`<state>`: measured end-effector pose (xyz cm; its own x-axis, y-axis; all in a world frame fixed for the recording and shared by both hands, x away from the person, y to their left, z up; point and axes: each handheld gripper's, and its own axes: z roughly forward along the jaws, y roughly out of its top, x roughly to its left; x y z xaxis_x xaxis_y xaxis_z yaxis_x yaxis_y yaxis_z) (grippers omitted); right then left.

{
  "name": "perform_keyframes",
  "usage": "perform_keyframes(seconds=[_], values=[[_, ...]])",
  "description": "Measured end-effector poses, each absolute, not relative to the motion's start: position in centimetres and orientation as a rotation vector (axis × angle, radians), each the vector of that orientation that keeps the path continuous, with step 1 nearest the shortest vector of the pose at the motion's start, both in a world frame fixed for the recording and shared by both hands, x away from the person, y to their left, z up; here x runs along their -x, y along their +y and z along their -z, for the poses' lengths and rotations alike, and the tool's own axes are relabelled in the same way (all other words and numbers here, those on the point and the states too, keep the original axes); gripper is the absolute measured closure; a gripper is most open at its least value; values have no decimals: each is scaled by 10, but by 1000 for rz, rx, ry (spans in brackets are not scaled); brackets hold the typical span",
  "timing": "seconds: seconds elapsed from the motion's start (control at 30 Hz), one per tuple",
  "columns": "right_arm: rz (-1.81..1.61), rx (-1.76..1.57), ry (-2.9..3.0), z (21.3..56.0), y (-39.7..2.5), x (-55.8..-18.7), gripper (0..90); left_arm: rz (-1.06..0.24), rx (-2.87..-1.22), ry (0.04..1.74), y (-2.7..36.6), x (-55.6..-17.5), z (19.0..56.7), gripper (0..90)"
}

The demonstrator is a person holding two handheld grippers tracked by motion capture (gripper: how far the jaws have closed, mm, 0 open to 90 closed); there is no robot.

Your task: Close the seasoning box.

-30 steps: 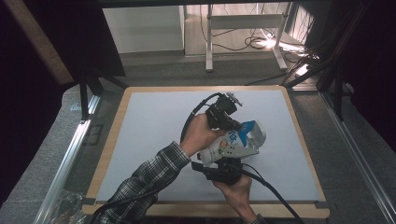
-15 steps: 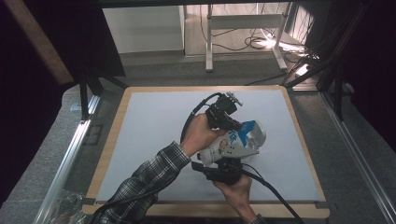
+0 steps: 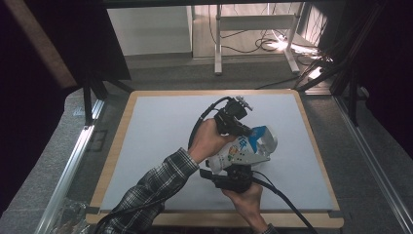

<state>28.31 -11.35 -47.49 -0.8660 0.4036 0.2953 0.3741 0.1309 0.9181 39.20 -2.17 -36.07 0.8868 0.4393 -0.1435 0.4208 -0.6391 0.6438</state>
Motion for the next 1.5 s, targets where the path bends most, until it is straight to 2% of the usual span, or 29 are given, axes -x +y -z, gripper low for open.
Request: perform_keyframes(seconds=[1.5], values=[[-1899, -808, 2334, 474, -114, -283, 555, -35, -2348, 613, -23, -393, 360, 883]])
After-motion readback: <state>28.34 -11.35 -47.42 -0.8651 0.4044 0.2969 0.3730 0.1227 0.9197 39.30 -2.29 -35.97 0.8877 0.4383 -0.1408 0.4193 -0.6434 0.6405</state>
